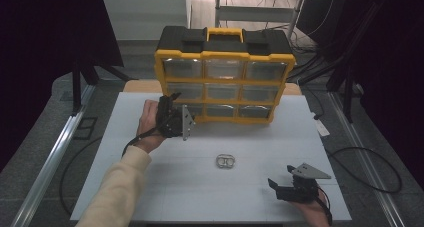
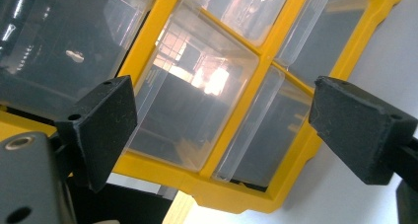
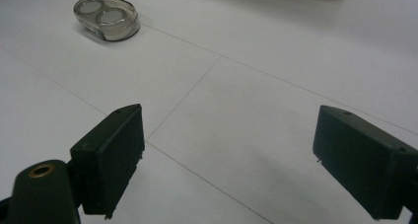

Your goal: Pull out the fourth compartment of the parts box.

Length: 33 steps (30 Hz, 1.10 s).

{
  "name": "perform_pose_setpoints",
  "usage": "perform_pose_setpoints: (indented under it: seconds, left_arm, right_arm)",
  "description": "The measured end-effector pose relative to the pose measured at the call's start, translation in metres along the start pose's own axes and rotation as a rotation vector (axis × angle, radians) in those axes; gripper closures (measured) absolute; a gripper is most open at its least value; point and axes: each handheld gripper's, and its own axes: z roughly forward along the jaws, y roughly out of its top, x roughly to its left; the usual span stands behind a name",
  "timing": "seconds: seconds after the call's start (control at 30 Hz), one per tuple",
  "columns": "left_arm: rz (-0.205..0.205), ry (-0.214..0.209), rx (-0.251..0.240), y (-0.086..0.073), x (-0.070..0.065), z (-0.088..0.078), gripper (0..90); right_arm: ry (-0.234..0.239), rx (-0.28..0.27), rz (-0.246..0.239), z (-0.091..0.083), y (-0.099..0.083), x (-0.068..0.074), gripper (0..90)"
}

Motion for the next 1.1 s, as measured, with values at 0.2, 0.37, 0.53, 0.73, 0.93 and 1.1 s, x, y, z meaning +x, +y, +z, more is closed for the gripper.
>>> perform_pose_setpoints:
  seconds: [0.2, 0.37, 0.53, 0.73, 0.93, 1.1]
  left_arm:
    - [-0.003, 0.006, 0.009, -0.001, 0.003, 0.005, 11.7]
    - [0.0, 0.008, 0.01, -0.001, 0.003, 0.01, 11.8]
    - [0.005, 0.011, 0.016, -0.001, 0.004, 0.014, 11.9]
    - [0.009, 0.012, 0.027, -0.001, 0.005, 0.018, 12.0]
    - [0.015, 0.014, 0.03, 0.001, 0.005, 0.021, 12.1]
    - [0.006, 0.016, 0.026, 0.002, 0.007, 0.024, 12.1]
  right_arm:
    - [0.002, 0.001, -0.001, 0.0, 0.0, 0.0, 12.8]
    - [-0.001, 0.004, 0.0, 0.0, 0.0, 0.0, 12.9]
    - [-0.001, 0.007, -0.001, 0.0, 0.0, 0.0, 12.9]
    - [0.002, 0.004, -0.002, 0.0, 0.0, 0.0, 12.9]
    - [0.002, 0.004, -0.001, 0.0, 0.0, 0.0, 12.9]
    - [0.002, 0.006, -0.001, 0.0, -0.001, 0.0, 12.9]
